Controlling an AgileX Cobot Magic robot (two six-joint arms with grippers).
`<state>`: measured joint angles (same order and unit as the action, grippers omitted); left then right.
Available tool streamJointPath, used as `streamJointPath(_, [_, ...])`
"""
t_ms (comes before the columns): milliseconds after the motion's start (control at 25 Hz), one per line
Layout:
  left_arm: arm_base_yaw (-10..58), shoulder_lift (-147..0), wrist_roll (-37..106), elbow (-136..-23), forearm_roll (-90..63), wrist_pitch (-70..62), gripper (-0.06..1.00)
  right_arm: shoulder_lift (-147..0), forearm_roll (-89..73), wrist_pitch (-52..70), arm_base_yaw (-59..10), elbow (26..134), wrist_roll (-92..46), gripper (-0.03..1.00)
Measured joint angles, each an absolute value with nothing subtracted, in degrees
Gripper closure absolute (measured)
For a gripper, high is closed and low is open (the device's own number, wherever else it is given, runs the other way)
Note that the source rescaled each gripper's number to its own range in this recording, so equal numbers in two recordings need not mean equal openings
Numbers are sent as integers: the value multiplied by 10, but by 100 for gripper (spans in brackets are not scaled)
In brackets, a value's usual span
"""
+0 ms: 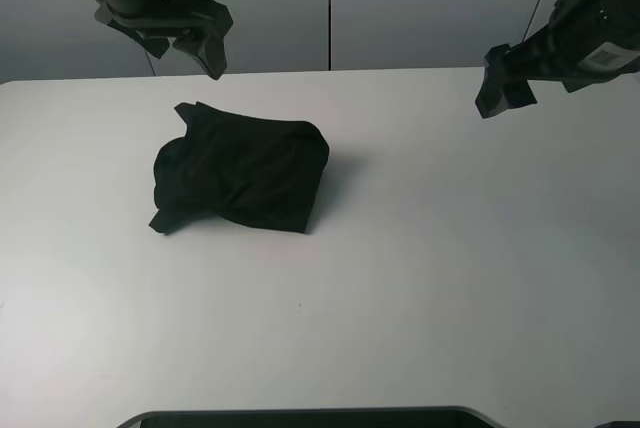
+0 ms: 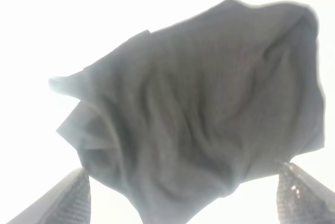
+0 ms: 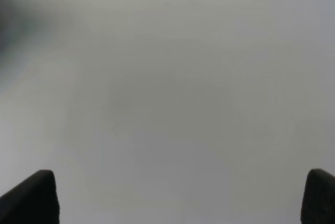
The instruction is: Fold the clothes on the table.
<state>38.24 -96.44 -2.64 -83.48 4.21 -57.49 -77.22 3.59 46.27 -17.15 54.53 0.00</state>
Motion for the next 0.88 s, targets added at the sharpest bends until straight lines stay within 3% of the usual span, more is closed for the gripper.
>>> streamJointPath(200, [382,-871,-26,-809,46,-584,2,-678,0,490,-172,533,-24,-3])
streamJointPath(520, [382,-683,-78,-586,77,-587,2,-485,-41,506,-172,392,-43,-3])
streamJointPath(880, [382,-406,-125,-408,86,-594,2,-270,-51,589,-172,344,-48,-3])
